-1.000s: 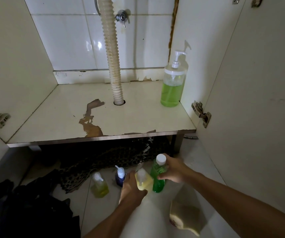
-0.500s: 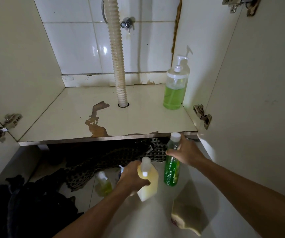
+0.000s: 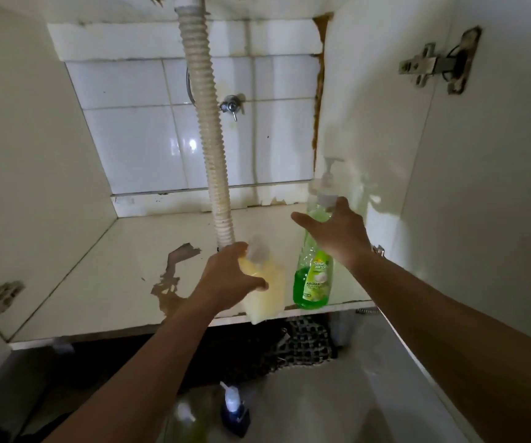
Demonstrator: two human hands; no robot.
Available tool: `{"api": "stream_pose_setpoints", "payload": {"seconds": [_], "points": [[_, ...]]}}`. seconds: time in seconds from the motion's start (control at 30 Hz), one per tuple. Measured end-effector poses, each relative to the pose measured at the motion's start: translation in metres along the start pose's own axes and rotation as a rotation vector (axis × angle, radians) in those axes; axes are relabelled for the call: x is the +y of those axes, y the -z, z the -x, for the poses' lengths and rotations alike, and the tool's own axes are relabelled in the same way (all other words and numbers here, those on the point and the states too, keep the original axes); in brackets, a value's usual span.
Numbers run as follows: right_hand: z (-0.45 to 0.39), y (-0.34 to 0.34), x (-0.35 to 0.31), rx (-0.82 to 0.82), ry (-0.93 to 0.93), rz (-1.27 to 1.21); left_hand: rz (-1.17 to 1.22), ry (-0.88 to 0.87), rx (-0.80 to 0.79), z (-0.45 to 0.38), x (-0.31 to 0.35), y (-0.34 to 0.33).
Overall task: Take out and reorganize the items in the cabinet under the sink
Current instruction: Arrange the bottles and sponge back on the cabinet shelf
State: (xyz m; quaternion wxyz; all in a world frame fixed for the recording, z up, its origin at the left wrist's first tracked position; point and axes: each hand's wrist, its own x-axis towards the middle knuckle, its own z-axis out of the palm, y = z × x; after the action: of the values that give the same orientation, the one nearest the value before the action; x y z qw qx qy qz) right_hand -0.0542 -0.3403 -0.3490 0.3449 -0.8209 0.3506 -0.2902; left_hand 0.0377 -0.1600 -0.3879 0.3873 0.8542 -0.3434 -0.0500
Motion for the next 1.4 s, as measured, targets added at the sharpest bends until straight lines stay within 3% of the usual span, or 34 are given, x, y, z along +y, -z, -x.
{"api": "stream_pose_setpoints", "payload": {"seconds": [0.37, 0.67, 1.07, 1.4], "points": [[-0.041, -0.051, 0.009, 0.039, 0.052, 0.061, 0.096, 0.090, -0.064, -0.072, -0.035, -0.027], [-0.045, -0.029, 0.021, -0.121, 0.102, 0.155, 0.142, 0.104, -0.008, -0.051, -0.064, -0.051], [-0.111, -0.068, 0.002, -0.015, 0.195, 0.177, 0.104, 0.118, -0.055, -0.125, -0.073, -0.063], [-0.161, -0.095, -0.001, 0.024, 0.128, 0.242, 0.121, 0.122, -0.055, -0.166, -0.081, -0.066]]}}
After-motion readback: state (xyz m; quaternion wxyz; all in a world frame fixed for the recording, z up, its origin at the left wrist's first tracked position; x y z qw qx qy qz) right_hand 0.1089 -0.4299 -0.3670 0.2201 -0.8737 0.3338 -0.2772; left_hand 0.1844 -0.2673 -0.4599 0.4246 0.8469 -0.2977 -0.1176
